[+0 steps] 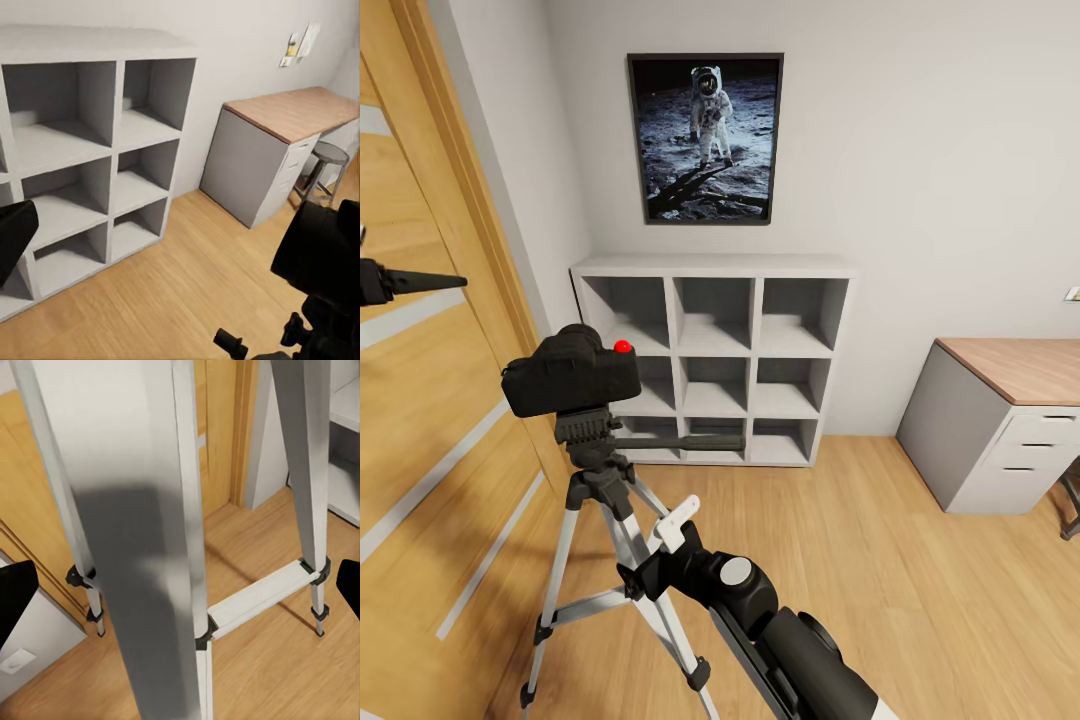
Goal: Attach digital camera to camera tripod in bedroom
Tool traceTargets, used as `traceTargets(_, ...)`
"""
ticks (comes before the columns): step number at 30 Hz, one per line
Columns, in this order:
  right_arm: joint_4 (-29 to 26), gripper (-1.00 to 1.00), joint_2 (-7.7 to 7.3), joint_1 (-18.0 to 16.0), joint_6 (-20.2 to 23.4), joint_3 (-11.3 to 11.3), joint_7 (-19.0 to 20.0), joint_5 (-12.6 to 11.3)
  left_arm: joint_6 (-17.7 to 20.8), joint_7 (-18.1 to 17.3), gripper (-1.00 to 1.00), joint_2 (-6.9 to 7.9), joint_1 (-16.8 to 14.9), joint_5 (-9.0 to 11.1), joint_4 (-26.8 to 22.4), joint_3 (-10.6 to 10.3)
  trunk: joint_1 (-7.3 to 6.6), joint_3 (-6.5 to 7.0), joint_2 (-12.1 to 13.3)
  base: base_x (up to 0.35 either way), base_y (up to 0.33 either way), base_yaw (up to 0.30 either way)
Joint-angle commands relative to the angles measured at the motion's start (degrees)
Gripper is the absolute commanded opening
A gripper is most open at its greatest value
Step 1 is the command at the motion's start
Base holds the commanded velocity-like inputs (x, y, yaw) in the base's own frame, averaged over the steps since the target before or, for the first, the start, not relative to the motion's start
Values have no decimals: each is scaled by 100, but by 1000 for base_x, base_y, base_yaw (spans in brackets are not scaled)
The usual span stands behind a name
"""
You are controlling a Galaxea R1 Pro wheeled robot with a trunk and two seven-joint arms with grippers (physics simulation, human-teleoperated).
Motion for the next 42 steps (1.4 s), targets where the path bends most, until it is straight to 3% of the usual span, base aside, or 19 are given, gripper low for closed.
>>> traceTargets(1,-7,100,2,-8,33,4,-1,-32,45,10,100,14,-8,112,3,-42,4,-13,-13,0,0,0)
traceTargets(4,-11,100,2,-8,35,5,-4,-31,65,27,100,21,32,176,19,-42,4,-13,-13,0,0,0)
traceTargets(5,-15,100,2,-8,35,6,-7,-30,246,50,100,32,92,313,68,-60,4,-13,-13,0,0,0)
traceTargets(10,-18,100,2,-8,35,9,-8,-27,598,104,100,111,130,322,68,-74,4,-13,-13,0,0,0)
traceTargets(12,-18,100,2,-8,35,13,-9,-27,642,115,100,251,136,350,-16,-81,4,-13,-13,0,0,0)
traceTargets(15,-18,100,2,-8,37,13,-9,-27,657,119,100,336,158,366,-102,-88,4,-13,-13,0,0,0)
traceTargets(16,-18,100,2,-8,37,14,-9,-26,667,123,100,435,215,376,-179,-91,4,-13,-13,0,0,0)
traceTargets(17,-19,100,2,-5,34,15,-8,-28,675,136,100,586,479,390,-276,-96,4,-13,-13,0,0,0)
traceTargets(24,-19,100,2,-7,35,15,-9,-27,668,343,100,648,746,407,-316,-96,4,-13,-13,0,0,0)
traceTargets(33,-19,100,2,-4,33,15,-9,-26,530,1190,100,673,1291,495,-337,-92,4,-13,-13,0,0,0)
traceTargets(36,-19,100,2,-6,33,15,-9,-26,314,1535,100,674,1630,726,-339,-91,4,-13,-13,0,0,0)
traceTargets(38,-19,100,2,-7,34,15,-9,-26,116,1972,100,673,1966,1021,-341,-90,4,-13,-13,0,0,0)
traceTargets(42,-13,100,2,-7,36,19,-9,-26,-163,2621,100,622,2421,1305,-416,-85,4,-13,-13,0,0,0)
